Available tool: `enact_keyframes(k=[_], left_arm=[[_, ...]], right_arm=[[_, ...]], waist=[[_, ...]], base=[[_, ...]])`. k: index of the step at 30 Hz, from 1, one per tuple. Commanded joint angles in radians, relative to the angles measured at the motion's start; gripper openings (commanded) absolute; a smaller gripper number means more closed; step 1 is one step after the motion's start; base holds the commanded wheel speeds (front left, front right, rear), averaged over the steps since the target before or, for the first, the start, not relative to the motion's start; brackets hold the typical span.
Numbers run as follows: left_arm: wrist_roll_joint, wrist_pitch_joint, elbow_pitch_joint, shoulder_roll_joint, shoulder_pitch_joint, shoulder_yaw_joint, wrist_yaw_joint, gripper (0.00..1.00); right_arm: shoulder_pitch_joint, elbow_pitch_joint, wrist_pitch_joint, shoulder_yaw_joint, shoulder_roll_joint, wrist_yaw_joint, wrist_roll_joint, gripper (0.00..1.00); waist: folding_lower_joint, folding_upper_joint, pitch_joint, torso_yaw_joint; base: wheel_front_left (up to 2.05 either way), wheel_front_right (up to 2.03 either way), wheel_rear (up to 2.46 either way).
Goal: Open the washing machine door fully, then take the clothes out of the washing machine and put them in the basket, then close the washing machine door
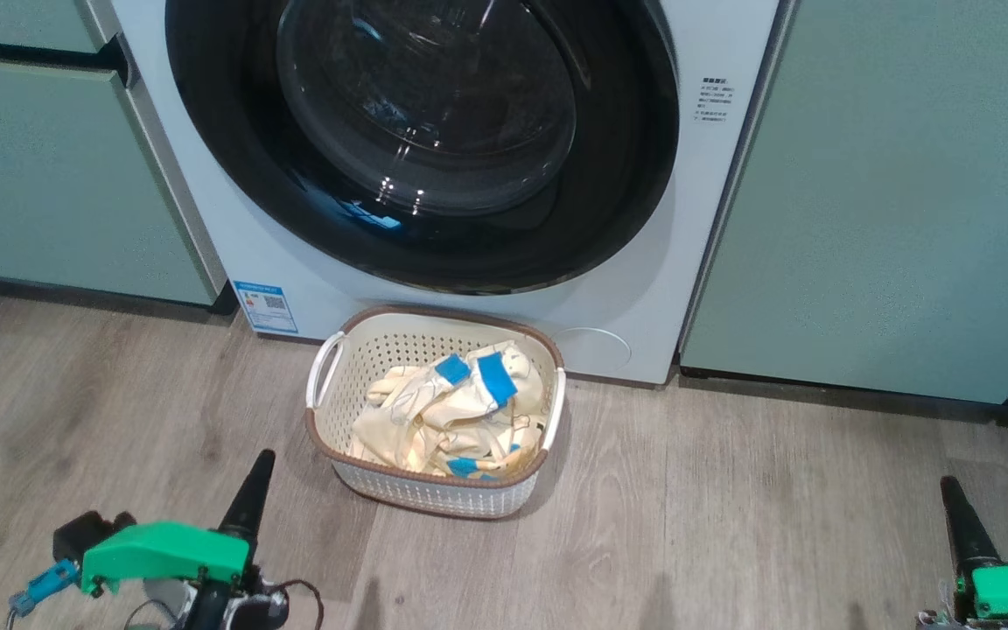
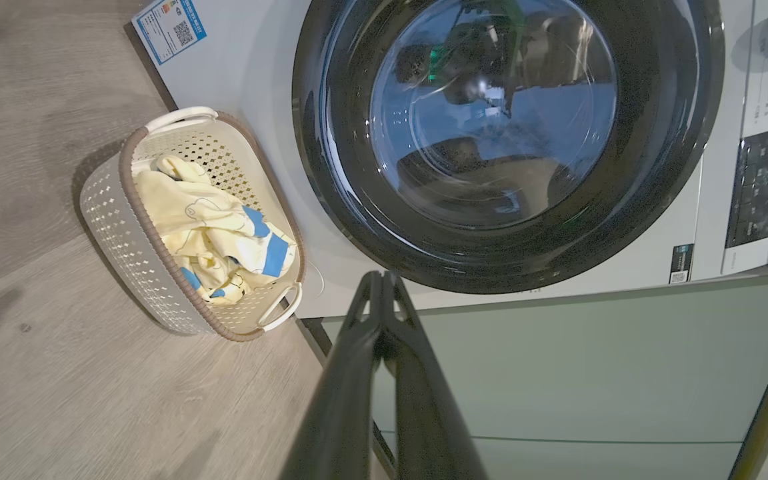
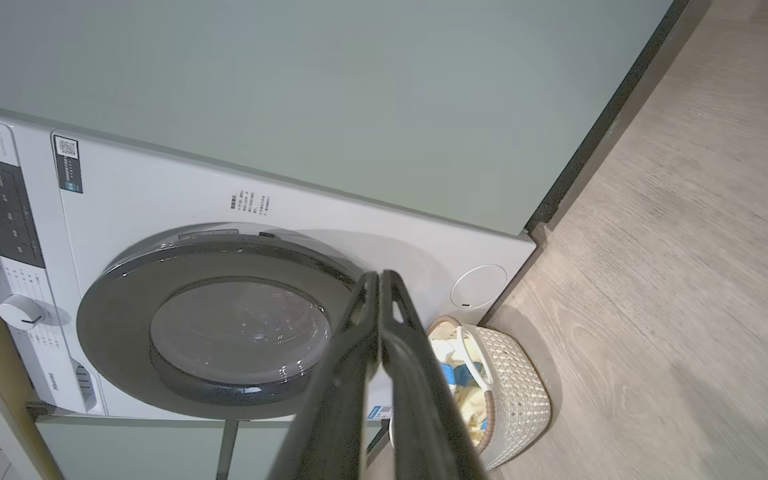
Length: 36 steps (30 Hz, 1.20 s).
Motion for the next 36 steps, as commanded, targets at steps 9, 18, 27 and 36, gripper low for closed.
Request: enact_keyframes(k=[9,18,27,36], left_arm=[[-0.092,0.031,-0.061,-0.005,-0.057,0.038,-0.001,0.0],[-0.17,0.058,-0.082,-0.018,-0.06,0.047,-0.001,0.0],[-0.249,0.084,-0.103,-0.032,-0.063,0.056,-0.001,0.0],[-0.281,0.095,-0.112,-0.037,-0.064,0.06,-0.001,0.0]], right_arm=[[-0.072,-0.054,0.033,0.0,-0.009,0.003,0.113,0.0],[-0.081,-0.066,0.06,-0.008,-0.009,0.003,0.208,0.0],[-0.09,-0.079,0.086,-0.017,-0.01,0.003,0.304,0.0],[-0.094,-0.085,0.097,-0.021,-0.01,0.003,0.343,0.0]], waist=[[0.0001,0.0,0.007,0.005],[0.0001,0.0,0.013,0.01],[0.0001,0.0,0.02,0.015],[0.0001,0.0,0.023,0.017]], base=[[0.0,0.0,0.0],[0.0,0.0,0.0],[0.0,0.0,0.0],[0.0,0.0,0.0]])
